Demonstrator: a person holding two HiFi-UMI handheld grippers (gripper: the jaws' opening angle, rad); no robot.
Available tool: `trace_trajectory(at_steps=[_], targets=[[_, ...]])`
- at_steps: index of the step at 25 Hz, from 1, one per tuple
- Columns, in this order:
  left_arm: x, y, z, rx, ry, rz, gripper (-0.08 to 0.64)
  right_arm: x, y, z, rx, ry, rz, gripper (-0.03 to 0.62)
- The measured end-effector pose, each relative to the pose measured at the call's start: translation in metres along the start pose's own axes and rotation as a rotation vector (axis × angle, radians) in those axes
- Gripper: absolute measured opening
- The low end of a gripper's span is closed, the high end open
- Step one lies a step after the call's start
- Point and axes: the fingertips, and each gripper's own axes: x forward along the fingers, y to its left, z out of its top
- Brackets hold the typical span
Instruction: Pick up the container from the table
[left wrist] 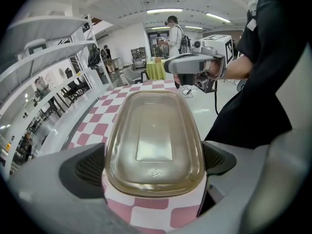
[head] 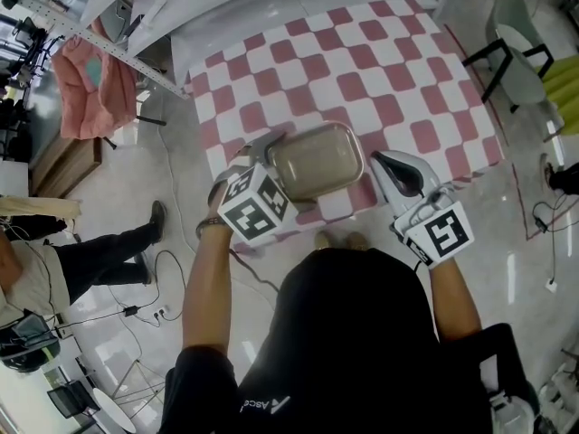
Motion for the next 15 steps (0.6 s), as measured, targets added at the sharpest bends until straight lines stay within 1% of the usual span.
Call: trace_trajectory(at_steps=[15], targets=[[0.002,-0.005,0.005,0.004,0.009,-0.001,0.600,-0.013,-0.003,0.003,-0.005,-0.003,-0.002,0.003]])
